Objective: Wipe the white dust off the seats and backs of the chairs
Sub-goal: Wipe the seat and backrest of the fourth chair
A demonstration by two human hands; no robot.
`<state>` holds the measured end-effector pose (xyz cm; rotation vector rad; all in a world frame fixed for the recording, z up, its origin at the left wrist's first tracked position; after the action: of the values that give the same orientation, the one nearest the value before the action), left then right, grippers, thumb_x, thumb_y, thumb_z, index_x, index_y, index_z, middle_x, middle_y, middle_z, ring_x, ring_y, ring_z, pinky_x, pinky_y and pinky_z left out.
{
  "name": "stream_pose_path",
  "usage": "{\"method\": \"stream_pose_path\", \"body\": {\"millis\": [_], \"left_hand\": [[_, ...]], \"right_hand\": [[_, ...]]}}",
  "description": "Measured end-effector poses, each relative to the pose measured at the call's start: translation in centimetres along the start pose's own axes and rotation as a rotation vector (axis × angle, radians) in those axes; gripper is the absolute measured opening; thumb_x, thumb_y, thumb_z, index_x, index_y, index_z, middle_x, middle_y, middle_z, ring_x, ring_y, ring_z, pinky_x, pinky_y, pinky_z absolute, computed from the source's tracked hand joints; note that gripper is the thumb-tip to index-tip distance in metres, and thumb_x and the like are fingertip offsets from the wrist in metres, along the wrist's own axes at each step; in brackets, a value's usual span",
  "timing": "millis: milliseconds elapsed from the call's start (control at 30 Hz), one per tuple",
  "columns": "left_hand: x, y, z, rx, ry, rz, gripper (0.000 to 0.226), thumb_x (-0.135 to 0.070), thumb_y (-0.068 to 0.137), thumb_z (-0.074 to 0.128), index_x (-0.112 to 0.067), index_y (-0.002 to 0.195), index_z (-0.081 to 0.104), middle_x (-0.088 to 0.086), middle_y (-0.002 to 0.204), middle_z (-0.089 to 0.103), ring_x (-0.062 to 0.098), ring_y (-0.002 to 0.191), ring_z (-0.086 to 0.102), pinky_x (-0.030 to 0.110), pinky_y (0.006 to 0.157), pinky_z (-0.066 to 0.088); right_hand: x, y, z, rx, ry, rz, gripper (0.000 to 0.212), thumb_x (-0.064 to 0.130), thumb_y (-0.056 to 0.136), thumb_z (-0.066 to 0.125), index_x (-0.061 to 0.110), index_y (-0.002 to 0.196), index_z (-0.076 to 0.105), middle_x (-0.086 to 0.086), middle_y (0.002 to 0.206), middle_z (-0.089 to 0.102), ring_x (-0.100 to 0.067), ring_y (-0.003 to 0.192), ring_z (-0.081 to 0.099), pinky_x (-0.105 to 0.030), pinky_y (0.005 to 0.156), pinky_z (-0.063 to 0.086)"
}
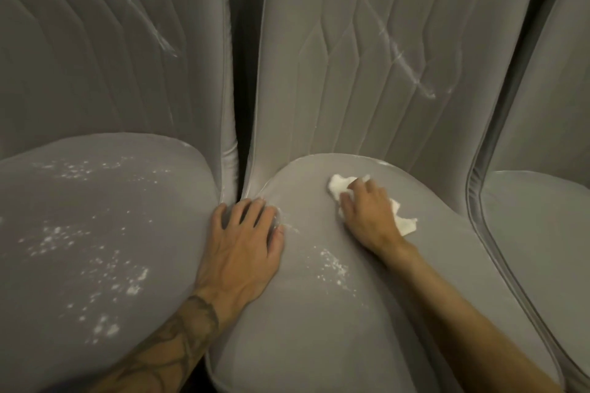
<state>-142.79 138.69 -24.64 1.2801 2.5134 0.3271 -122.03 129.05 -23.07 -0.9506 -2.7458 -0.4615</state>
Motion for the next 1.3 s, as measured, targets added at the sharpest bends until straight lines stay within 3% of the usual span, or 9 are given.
{"method": "stream_pose_path", "body": {"millis": [133,200,367,567,733,800,967,1167,1300], "left_hand": [[0.1,0.0,0.0,0.016,-0.011,-0.004,0.039,-0.043,0.102,0.035,-0.025,0.124,0.062,-0.001,0.136,0.061,0.023,0.129,0.052,0.053,0.113,0.034],[0.0,-0.1,-0.1,0.023,-0.012,-0.009,0.038,-0.043,0.103,0.036,-0.026,0.124,0.062,-0.002,0.136,0.06,0.023,0.13,0.052,0.053,0.114,0.034],[0.0,0.0,-0.4,0.035,-0.035,-0.026,0.036,-0.043,0.103,0.035,-0.027,0.125,0.06,-0.004,0.139,0.056,0.019,0.132,0.05,0.049,0.117,0.03],[0.1,-0.1,-1.5,0.072,-0.105,-0.003,0.05,-0.041,0.101,0.029,-0.019,0.133,0.06,0.003,0.145,0.057,0.023,0.134,0.052,0.044,0.114,0.037],[2.2,-0.8,-3.0,0.058,0.016,0.022,0.043,-0.038,0.102,0.033,-0.018,0.126,0.062,0.006,0.138,0.058,0.026,0.126,0.055,0.046,0.107,0.043],[2.7,-1.4,-2.6,0.069,0.057,0.027,0.043,-0.038,0.103,0.033,-0.016,0.125,0.062,0.009,0.136,0.059,0.029,0.125,0.056,0.046,0.105,0.043],[2.8,-1.6,-1.8,0.056,0.082,0.022,0.039,-0.037,0.104,0.037,-0.016,0.123,0.063,0.01,0.135,0.06,0.029,0.125,0.054,0.048,0.105,0.043],[2.9,-1.7,-2.0,0.067,0.084,-0.001,0.04,-0.038,0.103,0.033,-0.017,0.122,0.062,0.008,0.137,0.059,0.027,0.128,0.052,0.047,0.11,0.04],[2.9,-1.8,-2.1,0.069,0.08,0.009,0.039,-0.037,0.103,0.032,-0.017,0.12,0.061,0.007,0.134,0.06,0.027,0.127,0.052,0.046,0.109,0.04]], "right_hand": [[5.7,-6.8,0.9,0.117,0.186,-0.362,0.02,0.038,0.105,0.04,0.02,0.101,0.049,-0.001,0.103,0.049,-0.022,0.089,0.043,-0.039,0.083,0.035],[4.1,-5.8,0.3,0.115,0.168,-0.344,0.02,0.037,0.105,0.043,0.018,0.101,0.05,-0.002,0.104,0.049,-0.022,0.089,0.043,-0.039,0.084,0.036],[0.7,-0.2,0.4,0.026,0.032,0.032,0.027,0.023,0.105,0.043,0.0,0.115,0.054,-0.024,0.122,0.054,-0.041,0.106,0.05,-0.045,0.094,0.036],[8.1,-4.9,2.6,0.129,0.177,-0.341,0.022,0.03,0.103,0.044,0.01,0.101,0.052,-0.013,0.105,0.053,-0.033,0.092,0.047,-0.046,0.087,0.038],[4.7,2.9,2.4,0.106,0.047,-0.054,0.032,0.026,0.105,0.04,0.0,0.12,0.052,-0.024,0.125,0.053,-0.042,0.111,0.049,-0.044,0.097,0.035],[6.5,3.8,3.0,0.101,0.028,-0.032,0.033,0.025,0.105,0.038,0.0,0.122,0.05,-0.025,0.129,0.052,-0.041,0.115,0.047,-0.044,0.099,0.035],[13.8,-2.1,4.7,0.157,0.145,-0.416,0.024,0.025,0.102,0.047,0.004,0.108,0.056,-0.02,0.109,0.055,-0.037,0.096,0.049,-0.043,0.088,0.034],[11.5,3.7,4.4,0.131,0.009,-0.179,0.032,0.027,0.105,0.041,0.004,0.123,0.053,-0.022,0.126,0.052,-0.041,0.111,0.048,-0.044,0.097,0.034],[14.5,-1.6,5.1,0.177,0.143,-0.43,0.024,0.03,0.103,0.045,0.009,0.107,0.055,-0.016,0.109,0.053,-0.035,0.095,0.048,-0.042,0.084,0.032]]}}
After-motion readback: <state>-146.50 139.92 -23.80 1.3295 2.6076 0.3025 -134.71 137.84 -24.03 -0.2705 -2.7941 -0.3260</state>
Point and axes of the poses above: each hand's wrist, its own y-axis towards the middle knuckle, its own z-axis out of the palm, x = y × z, the point moved 10 cm from there along y, towards the middle knuckle
